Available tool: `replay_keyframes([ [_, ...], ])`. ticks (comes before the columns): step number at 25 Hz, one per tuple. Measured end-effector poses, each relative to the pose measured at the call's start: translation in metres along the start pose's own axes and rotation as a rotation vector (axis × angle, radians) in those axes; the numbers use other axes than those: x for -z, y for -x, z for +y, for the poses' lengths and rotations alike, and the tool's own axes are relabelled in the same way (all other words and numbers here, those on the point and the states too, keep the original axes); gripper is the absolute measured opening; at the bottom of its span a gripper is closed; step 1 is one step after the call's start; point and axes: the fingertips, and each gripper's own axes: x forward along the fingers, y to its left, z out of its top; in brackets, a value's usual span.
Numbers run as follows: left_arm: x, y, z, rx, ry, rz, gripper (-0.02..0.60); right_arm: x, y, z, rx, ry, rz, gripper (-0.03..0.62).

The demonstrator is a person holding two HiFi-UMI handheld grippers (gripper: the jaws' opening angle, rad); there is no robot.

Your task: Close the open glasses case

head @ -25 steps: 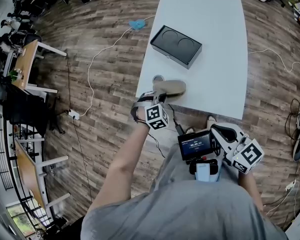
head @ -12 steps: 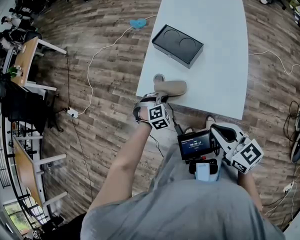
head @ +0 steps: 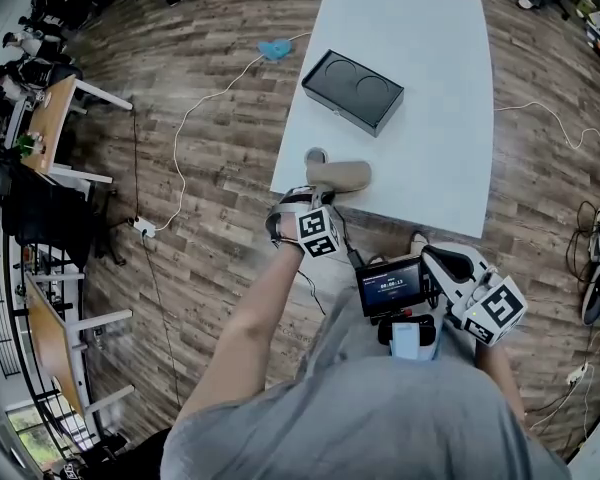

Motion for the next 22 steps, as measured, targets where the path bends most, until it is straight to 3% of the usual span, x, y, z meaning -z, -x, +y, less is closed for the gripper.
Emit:
replay_keyframes([
  [22,0.0035,-0.0083,-0.0075,0.027,-0.009,0.030,0.038,-0.0016,0.0044,-0.0087,0.006,0.024,0.000,0.032],
])
